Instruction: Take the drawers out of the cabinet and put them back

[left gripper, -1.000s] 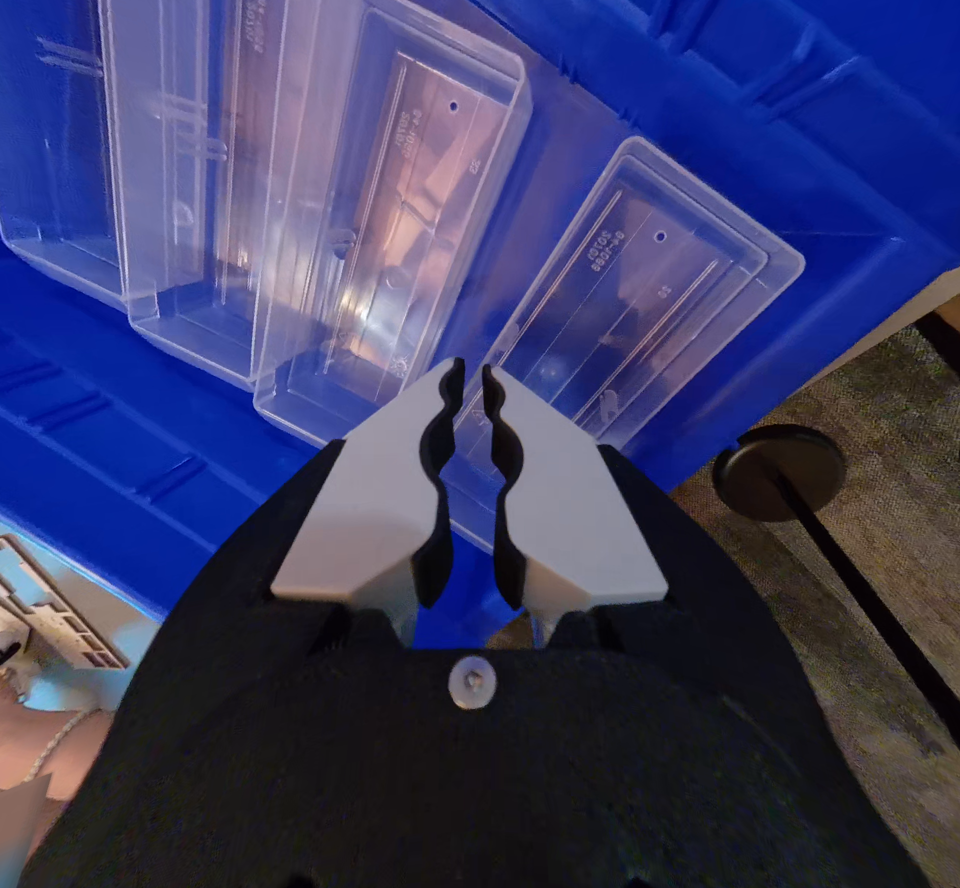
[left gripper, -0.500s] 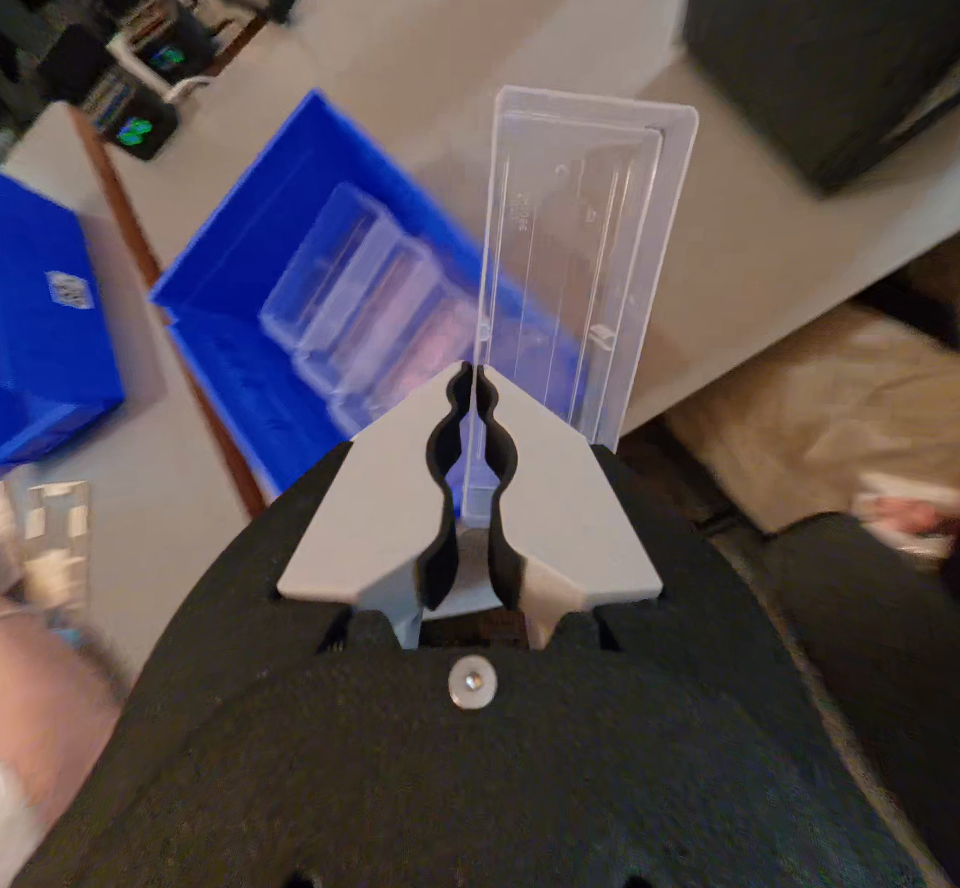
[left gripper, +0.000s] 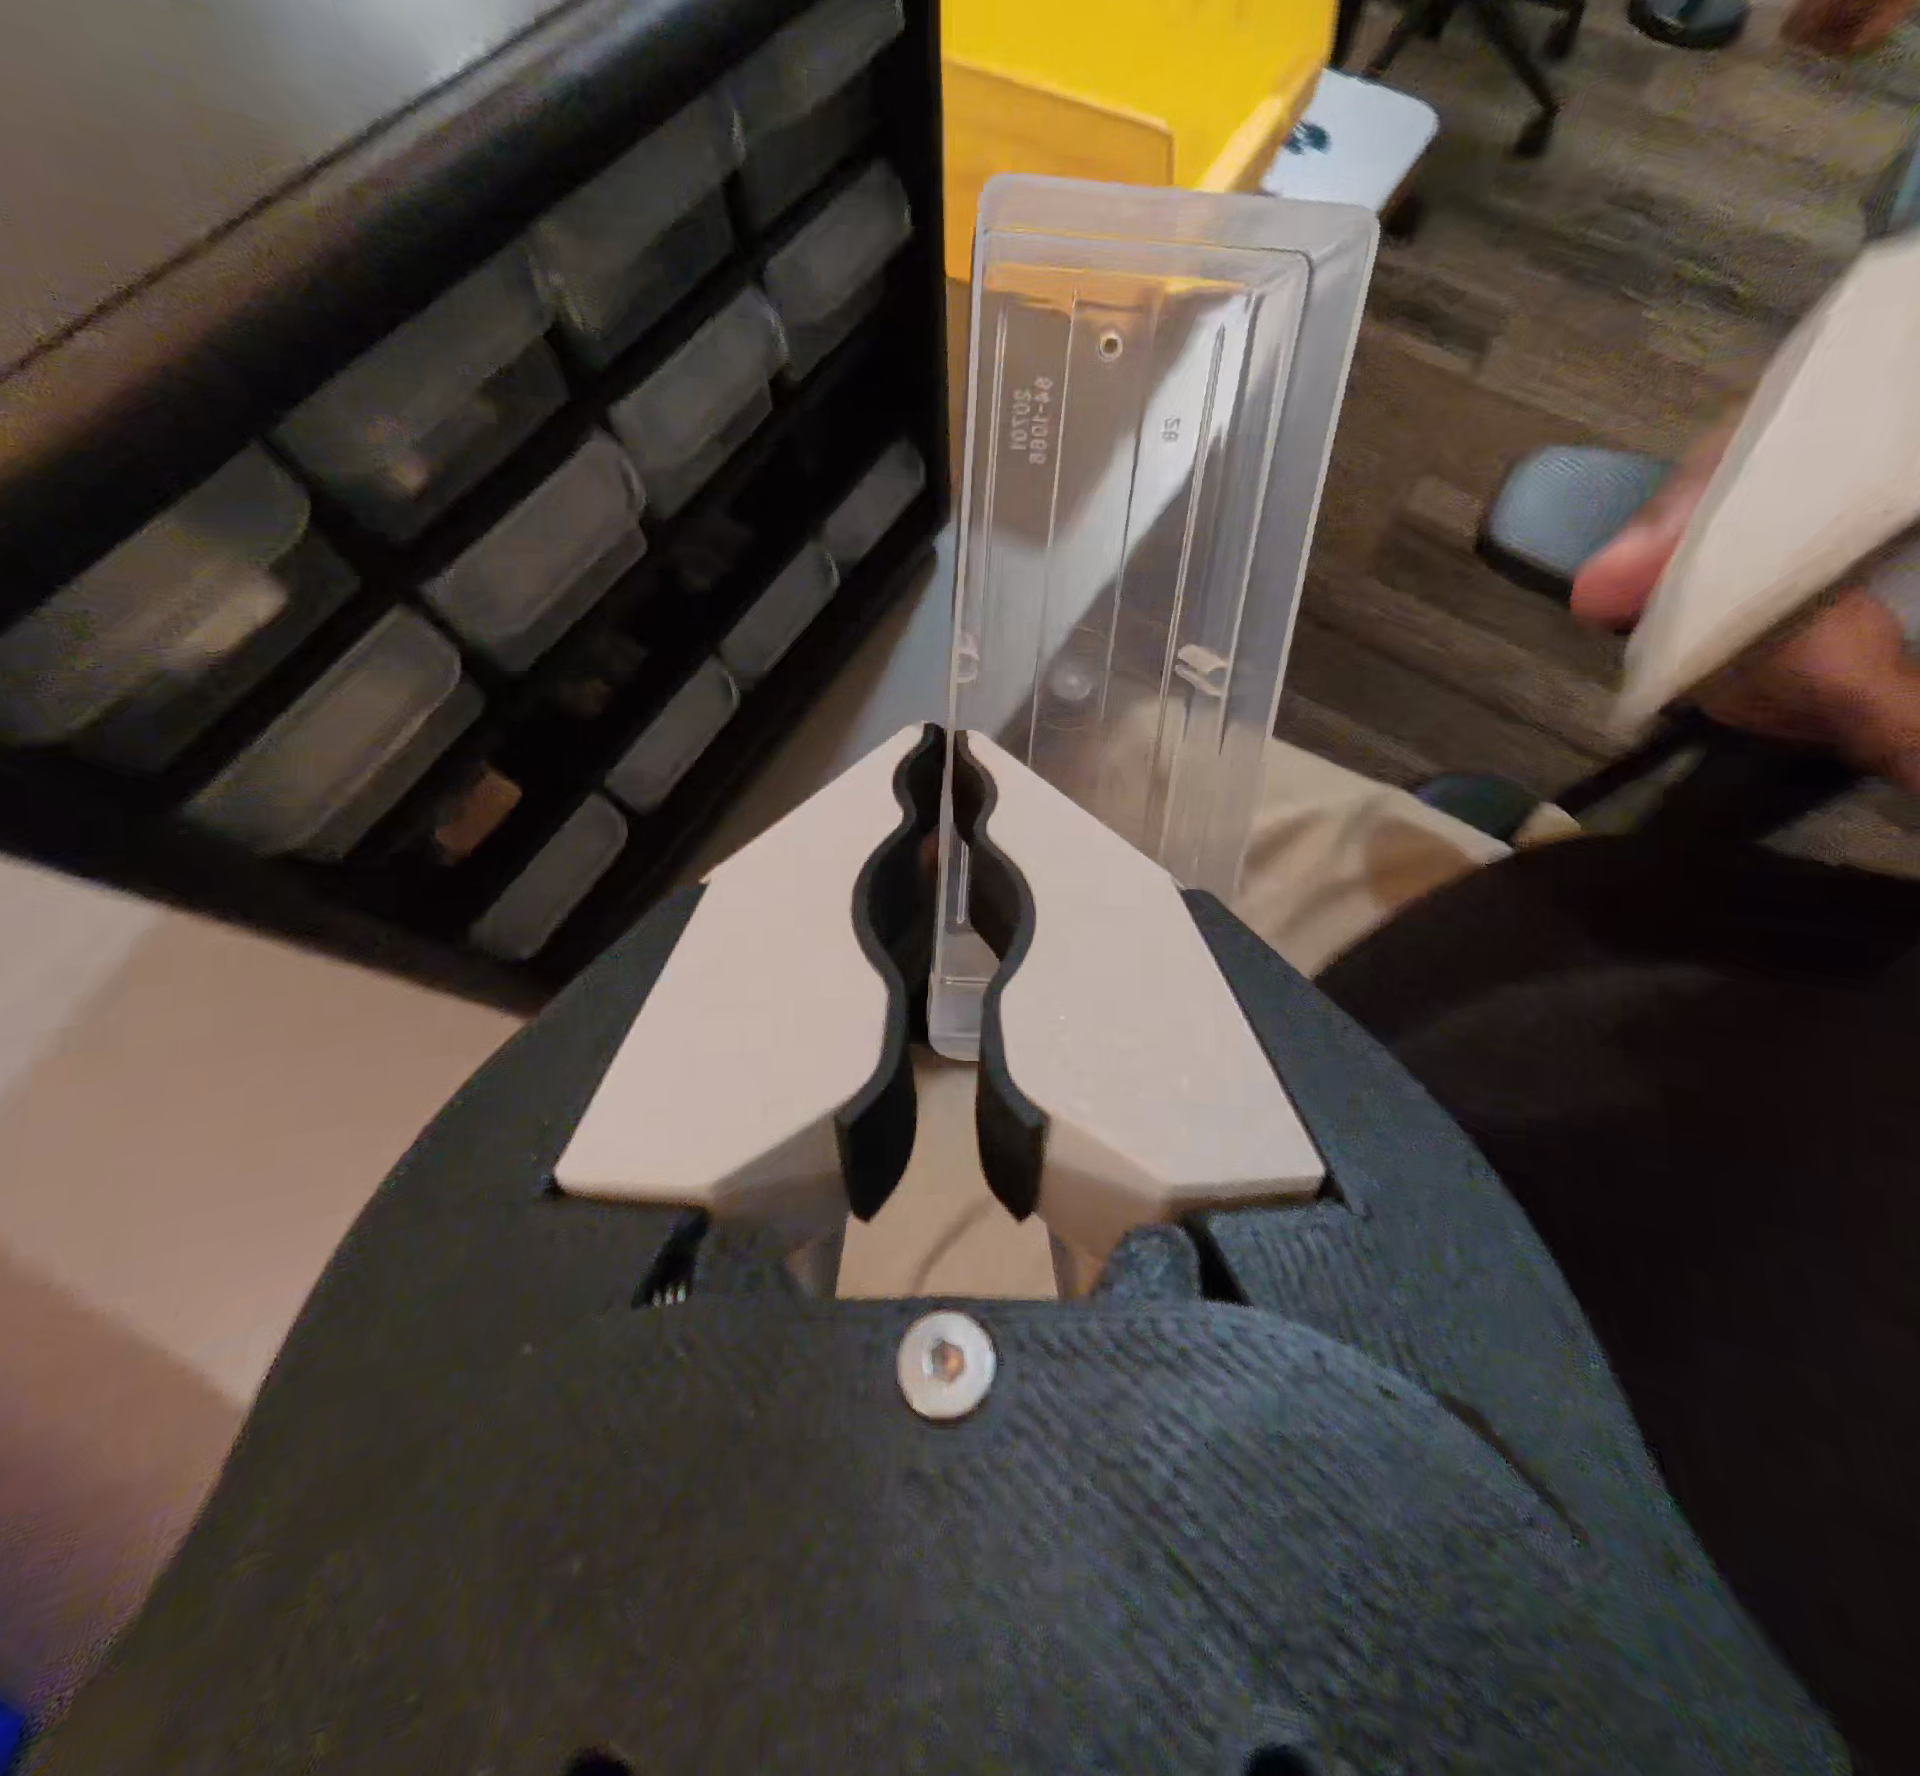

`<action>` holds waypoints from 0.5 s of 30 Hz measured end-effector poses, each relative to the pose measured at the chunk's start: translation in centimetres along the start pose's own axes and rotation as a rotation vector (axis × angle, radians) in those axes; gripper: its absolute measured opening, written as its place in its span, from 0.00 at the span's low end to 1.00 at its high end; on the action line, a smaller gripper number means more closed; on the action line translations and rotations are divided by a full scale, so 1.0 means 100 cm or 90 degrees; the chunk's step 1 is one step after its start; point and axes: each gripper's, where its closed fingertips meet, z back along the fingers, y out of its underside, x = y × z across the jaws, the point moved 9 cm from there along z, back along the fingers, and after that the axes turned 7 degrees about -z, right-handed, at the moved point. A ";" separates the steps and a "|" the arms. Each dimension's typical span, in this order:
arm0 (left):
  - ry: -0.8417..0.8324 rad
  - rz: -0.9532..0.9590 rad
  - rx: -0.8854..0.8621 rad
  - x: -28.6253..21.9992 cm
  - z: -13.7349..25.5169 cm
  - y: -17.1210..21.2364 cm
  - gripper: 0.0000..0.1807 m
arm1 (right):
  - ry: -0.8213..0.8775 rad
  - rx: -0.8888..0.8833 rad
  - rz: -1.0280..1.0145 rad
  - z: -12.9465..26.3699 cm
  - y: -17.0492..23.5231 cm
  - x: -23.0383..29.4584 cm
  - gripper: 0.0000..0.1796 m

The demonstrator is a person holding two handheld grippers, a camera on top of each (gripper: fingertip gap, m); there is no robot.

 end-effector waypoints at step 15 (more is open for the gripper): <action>0.035 0.130 -0.062 -0.018 -0.075 0.004 0.00 | 0.483 0.562 0.514 -0.027 0.110 -0.040 0.08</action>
